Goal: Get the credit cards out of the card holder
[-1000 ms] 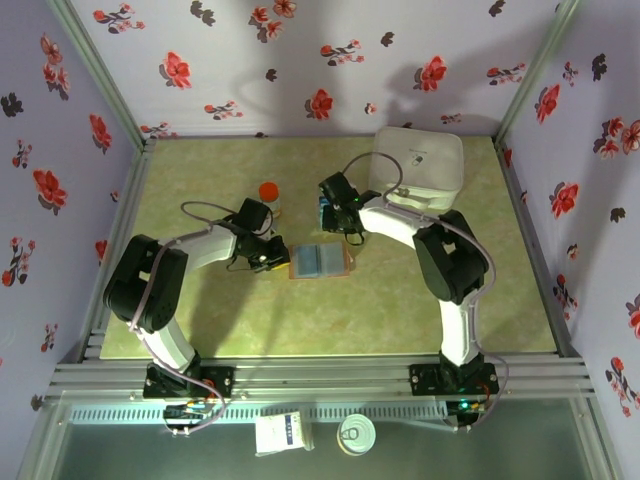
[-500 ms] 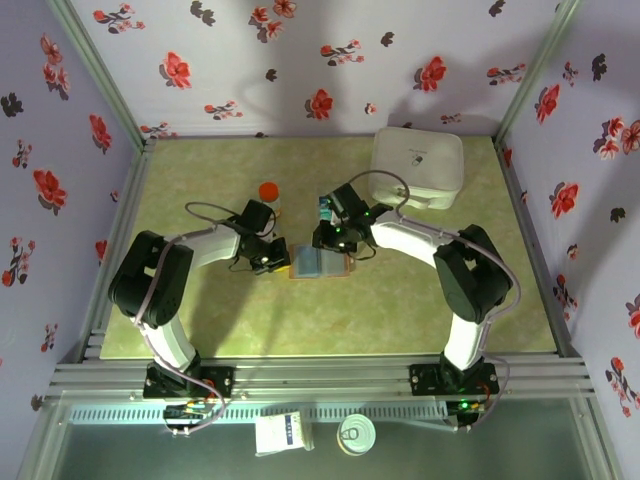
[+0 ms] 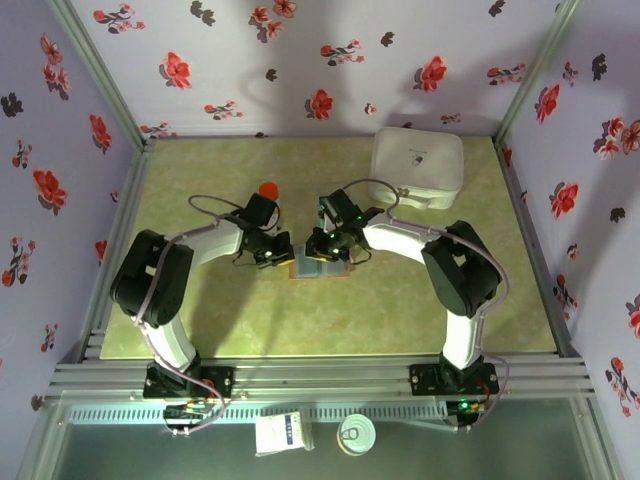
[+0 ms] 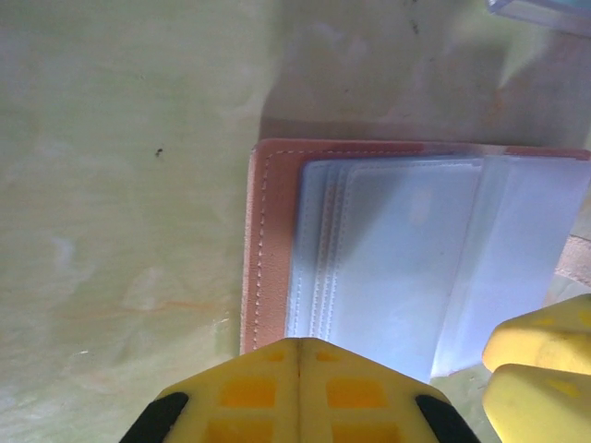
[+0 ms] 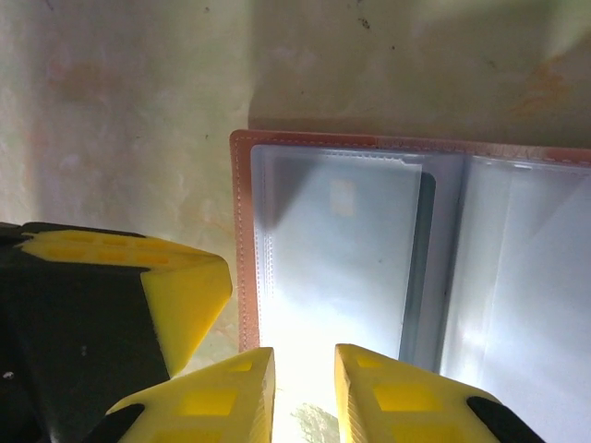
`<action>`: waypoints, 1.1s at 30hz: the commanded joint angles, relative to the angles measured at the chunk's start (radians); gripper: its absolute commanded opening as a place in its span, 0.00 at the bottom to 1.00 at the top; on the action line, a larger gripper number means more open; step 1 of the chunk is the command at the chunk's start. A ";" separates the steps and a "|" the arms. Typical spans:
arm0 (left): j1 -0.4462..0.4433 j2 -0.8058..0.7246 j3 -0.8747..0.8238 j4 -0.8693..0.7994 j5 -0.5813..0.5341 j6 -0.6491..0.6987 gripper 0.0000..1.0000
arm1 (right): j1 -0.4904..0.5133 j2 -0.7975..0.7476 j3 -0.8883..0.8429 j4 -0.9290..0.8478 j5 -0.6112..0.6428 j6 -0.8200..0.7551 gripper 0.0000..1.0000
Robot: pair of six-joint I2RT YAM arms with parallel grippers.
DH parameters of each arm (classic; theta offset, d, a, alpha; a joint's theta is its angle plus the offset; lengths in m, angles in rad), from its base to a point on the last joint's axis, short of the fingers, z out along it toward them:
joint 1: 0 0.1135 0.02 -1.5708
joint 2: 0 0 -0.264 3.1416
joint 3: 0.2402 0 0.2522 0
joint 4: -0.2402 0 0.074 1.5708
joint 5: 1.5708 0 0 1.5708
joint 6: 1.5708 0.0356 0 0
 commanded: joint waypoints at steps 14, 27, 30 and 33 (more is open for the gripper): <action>-0.004 0.050 0.014 -0.085 -0.060 0.055 0.01 | 0.005 0.076 0.059 -0.073 0.010 -0.035 0.24; 0.002 0.047 0.018 -0.099 -0.071 0.061 0.01 | -0.033 0.065 0.023 -0.064 -0.001 -0.049 0.19; 0.003 0.045 0.018 -0.101 -0.071 0.062 0.01 | -0.041 0.059 0.012 -0.062 -0.003 -0.053 0.18; 0.004 0.043 0.020 -0.100 -0.071 0.062 0.01 | -0.049 0.049 -0.002 -0.057 -0.007 -0.053 0.17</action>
